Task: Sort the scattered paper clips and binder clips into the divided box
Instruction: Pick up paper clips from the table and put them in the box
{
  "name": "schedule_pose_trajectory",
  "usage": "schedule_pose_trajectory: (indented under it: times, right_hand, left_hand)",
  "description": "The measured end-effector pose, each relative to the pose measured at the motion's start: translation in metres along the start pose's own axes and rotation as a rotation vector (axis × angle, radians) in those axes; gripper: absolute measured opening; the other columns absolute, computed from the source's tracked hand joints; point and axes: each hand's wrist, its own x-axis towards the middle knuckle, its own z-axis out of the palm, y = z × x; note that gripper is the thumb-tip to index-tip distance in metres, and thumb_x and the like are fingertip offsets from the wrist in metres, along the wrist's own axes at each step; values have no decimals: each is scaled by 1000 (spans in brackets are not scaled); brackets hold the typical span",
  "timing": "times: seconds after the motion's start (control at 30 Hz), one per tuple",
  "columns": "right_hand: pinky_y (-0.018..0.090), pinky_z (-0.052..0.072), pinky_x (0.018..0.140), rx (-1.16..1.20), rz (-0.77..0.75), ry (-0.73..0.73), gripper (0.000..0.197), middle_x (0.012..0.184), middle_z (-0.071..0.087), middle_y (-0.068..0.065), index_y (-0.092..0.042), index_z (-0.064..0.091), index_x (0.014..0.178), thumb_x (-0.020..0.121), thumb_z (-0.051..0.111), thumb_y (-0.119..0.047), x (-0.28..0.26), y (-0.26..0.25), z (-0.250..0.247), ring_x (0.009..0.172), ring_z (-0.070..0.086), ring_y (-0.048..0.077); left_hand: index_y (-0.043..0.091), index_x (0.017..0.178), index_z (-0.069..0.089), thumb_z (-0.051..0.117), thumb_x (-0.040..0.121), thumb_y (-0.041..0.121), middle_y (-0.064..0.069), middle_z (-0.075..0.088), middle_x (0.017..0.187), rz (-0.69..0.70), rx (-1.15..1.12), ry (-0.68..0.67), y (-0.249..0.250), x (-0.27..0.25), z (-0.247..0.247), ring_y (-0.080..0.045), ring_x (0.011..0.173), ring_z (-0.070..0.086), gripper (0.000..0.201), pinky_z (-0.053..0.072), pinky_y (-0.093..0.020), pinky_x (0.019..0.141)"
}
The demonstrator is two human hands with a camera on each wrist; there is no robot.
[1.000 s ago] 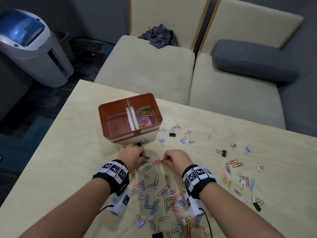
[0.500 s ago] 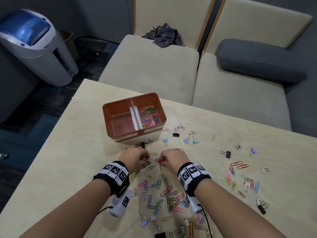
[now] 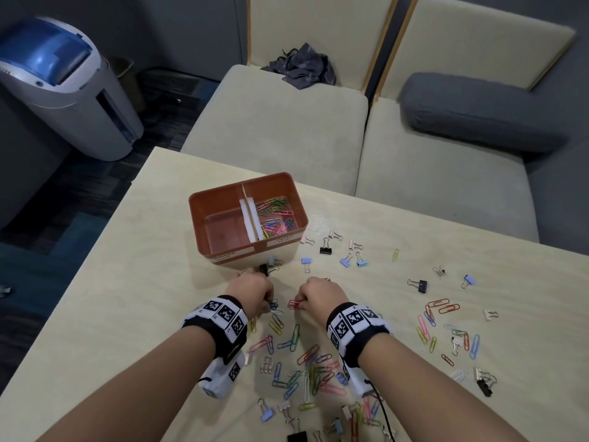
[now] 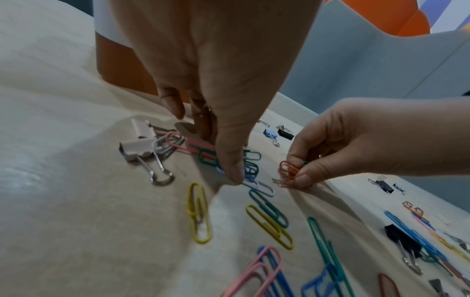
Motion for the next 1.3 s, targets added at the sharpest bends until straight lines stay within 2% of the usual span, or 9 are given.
schedule_pose_trajectory:
  times: [0.2, 0.5, 0.73, 0.83, 0.9, 1.0, 1.1, 1.13, 1.3]
  right_hand:
    - [35, 47, 88, 30, -27, 51, 27, 107, 68, 7, -13, 63, 102, 94, 51, -36, -8, 0, 3, 100, 60, 28]
    - [36, 47, 87, 144, 25, 41, 24, 109, 66, 8, -13, 64, 109, 95, 49, -25, -17, -1, 2, 101, 59, 27]
    - [33, 51, 81, 406, 108, 139, 18, 94, 68, 5, -15, 63, 101, 89, 61, -28, -36, 8, 2, 89, 62, 24]
    - [31, 50, 78, 462, 88, 162, 12, 85, 64, 0, -16, 64, 99, 88, 63, -21, -41, 12, -2, 86, 63, 23]
    - [31, 52, 79, 454, 64, 178, 12, 87, 65, 2, -15, 65, 100, 88, 62, -17, -44, 12, -12, 87, 64, 24]
    - [36, 53, 79, 467, -11, 264, 13, 88, 70, 8, -13, 67, 98, 89, 64, -22, -45, 6, -39, 82, 65, 23]
    - [28, 46, 66, 464, -91, 393, 6, 78, 67, 1, -19, 67, 90, 88, 65, -24, -39, -4, -74, 72, 60, 19]
    - [24, 43, 66, 459, -114, 427, 4, 79, 65, -2, -20, 67, 91, 88, 65, -22, -35, -9, -86, 71, 58, 16]
    - [26, 48, 83, 431, -126, 560, 17, 100, 68, 1, -17, 67, 104, 89, 60, -11, 3, -26, -134, 88, 60, 16]
  left_hand:
    - [24, 106, 63, 61, 87, 31, 0, 54, 118, 13, 51, 18, 1, -2, 6, -23, 116, 44, 20, 38, -38, 98]
    - [21, 104, 60, 54, 91, 28, -1, 59, 111, 27, 99, 74, 3, -8, 13, -23, 106, 53, 16, 41, -33, 87]
    - [17, 105, 59, 51, 92, 22, -5, 63, 108, 17, 88, 34, 8, -10, 14, -25, 101, 55, 17, 46, -35, 87]
    - [15, 108, 60, 49, 93, 23, -6, 62, 111, 27, 107, 35, 8, -12, 14, -25, 104, 54, 20, 47, -34, 89]
    - [14, 109, 61, 48, 93, 23, -6, 62, 111, 40, 72, 53, 8, -16, 10, -25, 104, 55, 23, 46, -34, 90]
    - [13, 107, 63, 51, 93, 22, -5, 64, 108, 74, -138, 181, 8, -25, -9, -23, 100, 57, 20, 46, -31, 88]
    - [11, 94, 65, 58, 91, 23, -4, 66, 96, 102, -370, 364, 10, -36, -47, -21, 90, 60, 14, 48, -32, 83]
    - [12, 90, 64, 60, 90, 23, -4, 66, 92, 95, -422, 420, 10, -39, -62, -20, 87, 59, 12, 49, -33, 80]
    - [12, 94, 66, 66, 86, 23, 2, 65, 84, -50, -632, 641, 4, -30, -118, -15, 77, 57, 13, 42, -25, 71]
